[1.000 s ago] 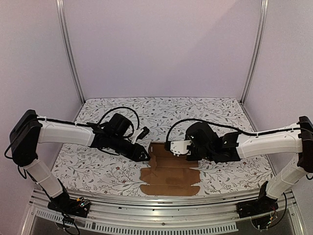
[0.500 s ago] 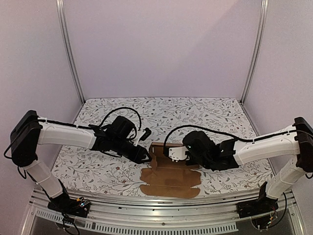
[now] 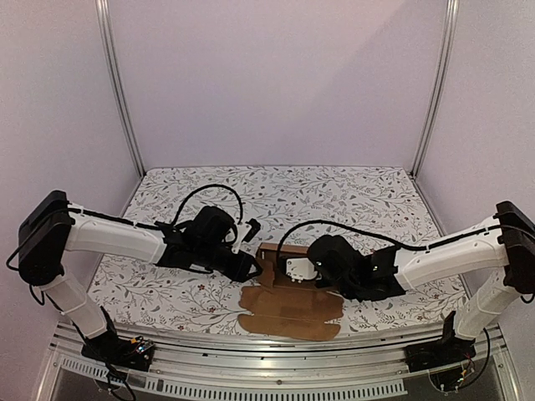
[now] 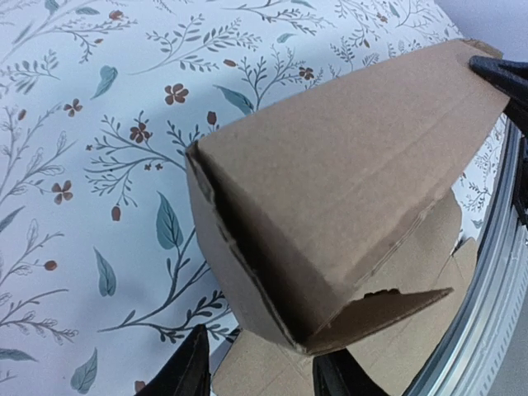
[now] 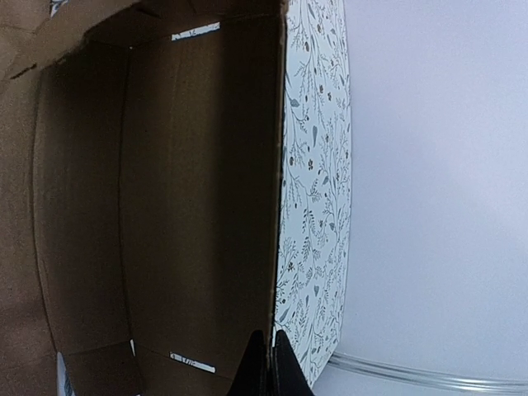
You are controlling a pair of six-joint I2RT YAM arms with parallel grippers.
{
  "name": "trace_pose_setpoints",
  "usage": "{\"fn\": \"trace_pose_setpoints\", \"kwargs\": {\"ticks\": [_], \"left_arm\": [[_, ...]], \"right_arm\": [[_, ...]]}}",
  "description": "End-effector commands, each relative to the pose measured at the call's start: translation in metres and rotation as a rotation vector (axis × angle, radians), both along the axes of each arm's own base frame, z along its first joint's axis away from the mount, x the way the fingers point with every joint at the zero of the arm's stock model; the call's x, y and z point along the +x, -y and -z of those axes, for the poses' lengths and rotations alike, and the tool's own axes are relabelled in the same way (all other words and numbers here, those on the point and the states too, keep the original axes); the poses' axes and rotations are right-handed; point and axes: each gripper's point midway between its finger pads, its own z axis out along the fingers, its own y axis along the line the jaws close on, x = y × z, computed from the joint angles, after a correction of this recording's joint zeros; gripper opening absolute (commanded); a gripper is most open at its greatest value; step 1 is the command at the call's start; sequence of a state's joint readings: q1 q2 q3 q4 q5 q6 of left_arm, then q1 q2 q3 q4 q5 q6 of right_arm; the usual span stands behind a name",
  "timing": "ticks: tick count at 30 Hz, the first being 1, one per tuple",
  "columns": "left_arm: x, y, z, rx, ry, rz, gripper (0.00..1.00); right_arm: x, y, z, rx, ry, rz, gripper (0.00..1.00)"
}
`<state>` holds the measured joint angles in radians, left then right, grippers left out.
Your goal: Fold the paper box
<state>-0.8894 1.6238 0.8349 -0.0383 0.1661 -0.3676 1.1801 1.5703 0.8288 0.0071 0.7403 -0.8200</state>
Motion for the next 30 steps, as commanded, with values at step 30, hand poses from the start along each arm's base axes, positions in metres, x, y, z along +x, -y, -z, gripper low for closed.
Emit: {"fn": "trace_pose_setpoints", "kwargs": {"ticks": [30], "left_arm": [[0.020, 0.027, -0.001, 0.024, 0.208, -0.132, 0.05]], "right_arm": [[-0.027, -0.010, 0.011, 0.027, -0.014, 0.087, 0.00]]}}
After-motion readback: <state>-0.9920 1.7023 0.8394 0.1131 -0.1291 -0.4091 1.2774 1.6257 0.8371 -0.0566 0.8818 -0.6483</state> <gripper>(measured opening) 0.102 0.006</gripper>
